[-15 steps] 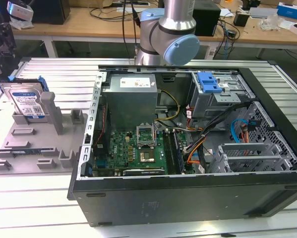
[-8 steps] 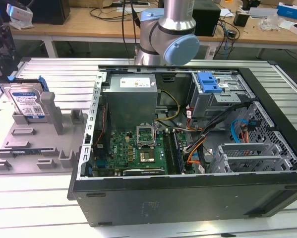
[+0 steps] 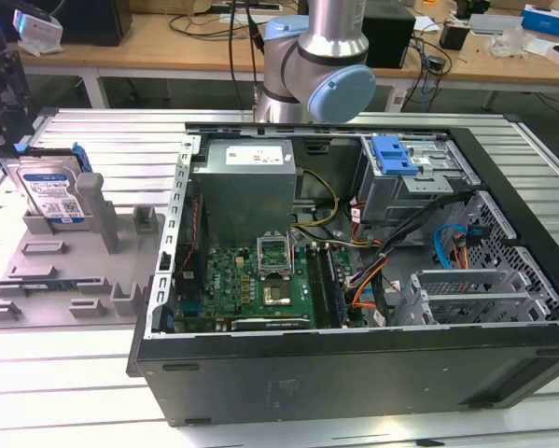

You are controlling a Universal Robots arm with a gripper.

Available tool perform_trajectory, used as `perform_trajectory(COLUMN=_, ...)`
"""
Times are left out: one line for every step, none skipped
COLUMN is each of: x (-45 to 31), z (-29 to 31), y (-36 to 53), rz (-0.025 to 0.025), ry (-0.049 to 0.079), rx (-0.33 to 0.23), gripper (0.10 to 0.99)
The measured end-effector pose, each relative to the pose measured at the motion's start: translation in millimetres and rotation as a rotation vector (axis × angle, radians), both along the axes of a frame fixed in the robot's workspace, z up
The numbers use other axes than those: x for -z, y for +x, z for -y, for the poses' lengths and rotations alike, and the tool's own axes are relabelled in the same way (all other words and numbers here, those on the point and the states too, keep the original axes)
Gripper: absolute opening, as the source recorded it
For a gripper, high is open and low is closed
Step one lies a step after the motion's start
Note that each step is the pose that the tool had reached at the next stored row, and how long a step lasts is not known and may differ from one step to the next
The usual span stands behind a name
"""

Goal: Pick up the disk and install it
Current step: 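Pick up the disk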

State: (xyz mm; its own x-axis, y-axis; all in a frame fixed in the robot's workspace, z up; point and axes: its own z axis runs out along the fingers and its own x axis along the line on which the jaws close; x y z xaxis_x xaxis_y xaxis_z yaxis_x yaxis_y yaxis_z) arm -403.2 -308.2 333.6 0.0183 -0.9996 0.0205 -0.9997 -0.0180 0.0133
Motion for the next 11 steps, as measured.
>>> perform_trajectory(x=0.4, z=0.0, y=0.0, rz=0.0, ry=0.0, rx=-0.001, gripper=0.6)
perform_trajectory(x=0.8, z=0.0, y=-0.1, rz=0.0, ry=0.0, rx=-0.001, gripper=0.6)
perform_trajectory(x=1.0, z=0.1, y=-0.2, rz=-0.0002, ry=0.0, rx=-0.001, gripper=0.6)
perform_trajectory(x=1.4, z=0.2, y=-0.4, rz=-0.0002, ry=0.0, rx=-0.002, gripper=0.6)
perform_trajectory(x=1.9, z=0.3, y=-0.7, rz=-0.0002, ry=0.0, rx=-0.002, gripper=0.6)
perform_trajectory(x=2.4, z=0.5, y=-1.0, rz=0.0, ry=0.0, rx=-0.003, gripper=0.6)
perform_trajectory(x=3.4, z=0.7, y=-1.1, rz=0.0002, ry=0.0, rx=-0.004, gripper=0.6)
perform_trajectory(x=4.0, z=0.8, y=-1.3, rz=-0.0001, ry=0.0, rx=-0.004, gripper=0.6)
perform_trajectory(x=4.4, z=0.8, y=-1.5, rz=-0.0002, ry=0.0, rx=-0.005, gripper=0.6)
perform_trajectory(x=5.0, z=1.0, y=-1.8, rz=-0.0002, ry=0.0, rx=-0.005, gripper=0.6)
perform_trajectory(x=5.5, z=1.1, y=-2.0, rz=-0.0001, ry=0.0, rx=-0.005, gripper=0.6)
